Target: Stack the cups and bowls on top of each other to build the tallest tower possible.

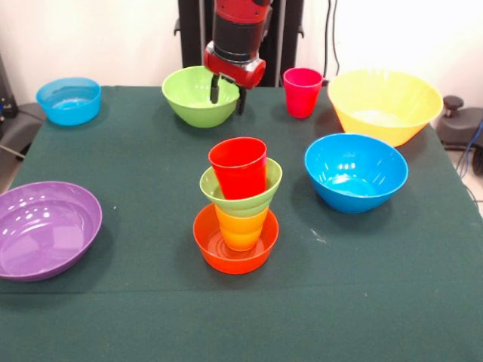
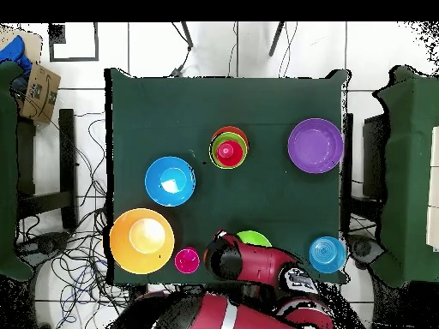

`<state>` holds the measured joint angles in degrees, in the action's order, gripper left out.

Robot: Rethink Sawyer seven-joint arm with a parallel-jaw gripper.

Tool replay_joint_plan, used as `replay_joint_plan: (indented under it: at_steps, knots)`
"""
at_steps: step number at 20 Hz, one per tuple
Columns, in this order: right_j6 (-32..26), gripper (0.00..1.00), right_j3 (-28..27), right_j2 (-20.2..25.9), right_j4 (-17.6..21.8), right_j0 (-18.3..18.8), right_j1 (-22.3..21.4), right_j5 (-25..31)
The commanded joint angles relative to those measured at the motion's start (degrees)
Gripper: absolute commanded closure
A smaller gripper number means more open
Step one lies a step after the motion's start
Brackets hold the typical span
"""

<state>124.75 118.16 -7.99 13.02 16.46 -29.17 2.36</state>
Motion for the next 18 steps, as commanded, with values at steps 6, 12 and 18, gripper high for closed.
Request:
replay_joint_plan:
  at_steps: [6,12,18]
  knots:
    - [7.24,0.00,-1.56,1.25,0.82,0.05,7.46,-10.91]
    - [5.58,1.00,-1.44,3.02,1.31,2.35,7.66,-9.16]
    - [3.20,1.00,-1.44,3.28,0.70,2.71,2.89,-2.85]
